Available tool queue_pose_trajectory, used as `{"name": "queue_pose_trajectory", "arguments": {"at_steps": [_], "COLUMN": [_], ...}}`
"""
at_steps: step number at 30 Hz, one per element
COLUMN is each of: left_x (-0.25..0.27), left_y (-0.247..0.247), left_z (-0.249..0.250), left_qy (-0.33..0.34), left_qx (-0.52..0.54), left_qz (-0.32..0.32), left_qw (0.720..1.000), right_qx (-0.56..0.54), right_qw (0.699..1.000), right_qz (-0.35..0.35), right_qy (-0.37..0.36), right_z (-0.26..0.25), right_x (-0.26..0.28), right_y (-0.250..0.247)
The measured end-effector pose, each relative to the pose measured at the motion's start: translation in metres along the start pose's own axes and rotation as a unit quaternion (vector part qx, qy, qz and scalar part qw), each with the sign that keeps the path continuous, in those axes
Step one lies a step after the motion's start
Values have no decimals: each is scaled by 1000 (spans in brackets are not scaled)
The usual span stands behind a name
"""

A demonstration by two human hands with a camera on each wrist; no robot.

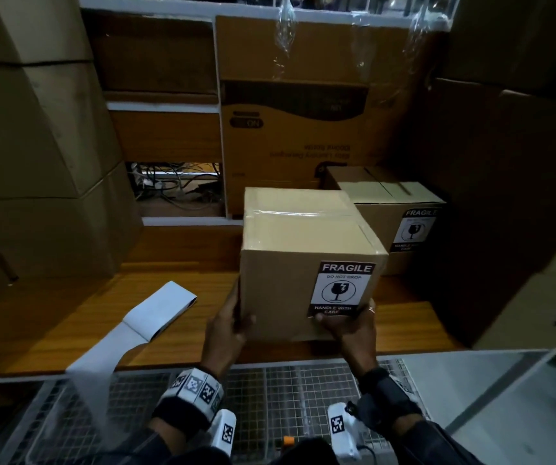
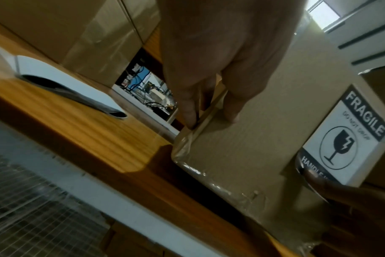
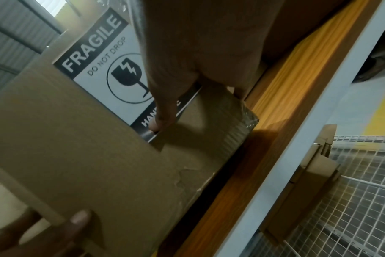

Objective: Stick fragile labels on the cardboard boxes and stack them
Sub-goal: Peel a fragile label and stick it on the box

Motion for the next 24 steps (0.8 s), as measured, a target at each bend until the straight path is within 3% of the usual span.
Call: {"name": "queue_pose_trajectory", "arguments": {"at_steps": [5,13,24], "left_x": [3,-20,-89], "left_y": [-22,-65,-44], "left_z": [40,141,254], "left_qy": [79,179,230], "left_qx": [-6,-29,-62], "left_qz": [16,38,60], "left_qw": [997,983,969], "right_qx": [-12,-25,-5], "right_qw": [998,985,976], "right_qz": [35,35,40], "right_qy": [-43,-166,-216], "right_z": [-34,-147,-252], "right_x": [0,0,-62], "right_y": [-1,-15,-74]}}
Point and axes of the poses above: each hand's wrist, its own x-axis away from the middle knuckle, its own y-axis out of the palm, z = x × y, the point moved 9 cm from there along -x, towards the middle knuckle, and after that the axes turned 4 degrees about -x, right-handed, at the moved point
